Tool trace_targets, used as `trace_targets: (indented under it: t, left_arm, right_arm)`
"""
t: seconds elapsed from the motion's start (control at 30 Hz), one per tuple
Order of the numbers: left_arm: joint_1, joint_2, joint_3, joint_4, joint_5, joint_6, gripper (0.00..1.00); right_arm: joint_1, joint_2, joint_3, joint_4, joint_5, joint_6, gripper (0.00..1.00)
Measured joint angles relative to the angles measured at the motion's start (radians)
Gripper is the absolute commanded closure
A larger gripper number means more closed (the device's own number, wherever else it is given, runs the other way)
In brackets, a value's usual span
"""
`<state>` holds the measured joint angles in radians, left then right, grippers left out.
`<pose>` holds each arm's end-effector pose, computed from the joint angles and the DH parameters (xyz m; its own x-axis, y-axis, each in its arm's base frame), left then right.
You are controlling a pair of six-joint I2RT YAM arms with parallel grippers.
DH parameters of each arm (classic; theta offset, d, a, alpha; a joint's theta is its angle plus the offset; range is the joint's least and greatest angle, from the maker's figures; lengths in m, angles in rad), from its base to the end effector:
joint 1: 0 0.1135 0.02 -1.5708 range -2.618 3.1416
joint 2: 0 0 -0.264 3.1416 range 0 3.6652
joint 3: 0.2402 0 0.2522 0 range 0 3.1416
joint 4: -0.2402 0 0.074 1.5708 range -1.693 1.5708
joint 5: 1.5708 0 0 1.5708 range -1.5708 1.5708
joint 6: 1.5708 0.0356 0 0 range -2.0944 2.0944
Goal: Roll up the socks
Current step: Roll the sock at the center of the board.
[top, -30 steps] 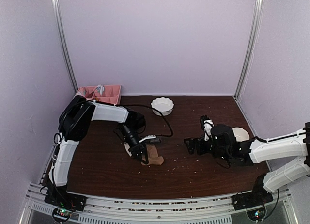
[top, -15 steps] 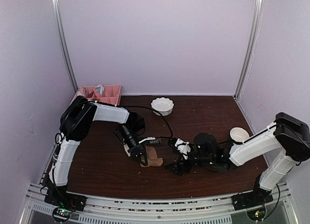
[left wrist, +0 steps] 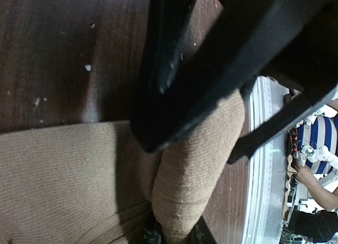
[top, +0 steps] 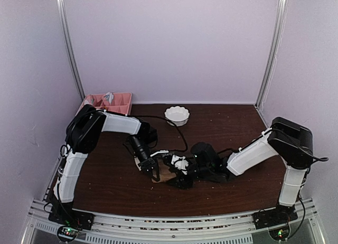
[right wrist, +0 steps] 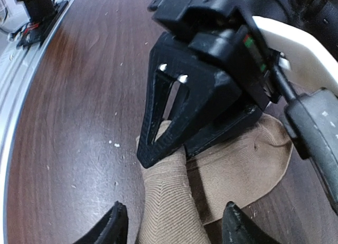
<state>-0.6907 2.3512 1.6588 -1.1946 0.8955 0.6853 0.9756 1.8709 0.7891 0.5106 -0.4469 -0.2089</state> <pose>0.2927 -0.2779 0.0994 -0.4335 0.8716 -0.2288 0.6272 0.1095 -0.7712 0.1865 0.3029 0.1203 -0.0994 -0.4804 -0.8714 -0.9928 0.1073 0.0541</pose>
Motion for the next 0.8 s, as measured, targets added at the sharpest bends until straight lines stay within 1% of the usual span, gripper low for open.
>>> trace_targets:
  t: [0.13, 0.2, 0.23, 0.3, 0.33, 0.37, 0.4, 0.43, 0.57, 0.7, 0.8]
  left_arm:
    - [0.002, 0.008, 0.007, -0.020, 0.006, 0.017, 0.86]
    - [0.003, 0.013, 0.012, -0.030, 0.009, 0.024, 0.84]
    - [0.003, 0.014, 0.013, -0.034, 0.010, 0.027, 0.81]
    - [0.003, 0.014, 0.013, -0.042, 0.010, 0.033, 0.72]
    - [0.003, 0.014, 0.013, -0.047, 0.011, 0.038, 0.65]
    - [0.003, 0.014, 0.013, -0.053, 0.011, 0.042, 0.49]
    - [0.005, 0.014, 0.013, -0.061, 0.016, 0.045, 0.09]
    - [0.005, 0.014, 0.013, -0.069, 0.020, 0.052, 0.03]
    - [0.008, -0.019, 0.013, -0.153, 0.051, 0.058, 0.02]
    - [0.013, -0.051, 0.011, -0.124, 0.003, 0.060, 0.02]
    - [0.022, -0.098, 0.002, -0.063, -0.060, 0.043, 0.02]
  right_arm:
    - [0.000, 0.021, 0.018, -0.006, -0.019, -0.021, 0.69]
    - [0.000, 0.031, 0.031, -0.007, -0.031, -0.023, 0.78]
    - [0.000, 0.036, 0.037, -0.009, -0.036, -0.021, 0.81]
    - [0.000, 0.048, 0.048, -0.013, -0.053, -0.014, 0.89]
    - [0.000, 0.053, 0.053, -0.016, -0.057, -0.015, 0.92]
    - [0.000, 0.061, 0.061, -0.023, -0.068, -0.006, 0.95]
    - [0.000, 0.068, 0.068, -0.027, -0.074, -0.007, 0.97]
    - [-0.002, 0.076, 0.079, -0.035, -0.083, -0.002, 0.99]
    - [-0.006, 0.092, 0.103, -0.050, -0.100, 0.021, 1.00]
    - [-0.005, 0.092, 0.102, -0.054, -0.100, 0.048, 1.00]
    - [-0.004, 0.080, 0.085, -0.056, -0.091, 0.070, 1.00]
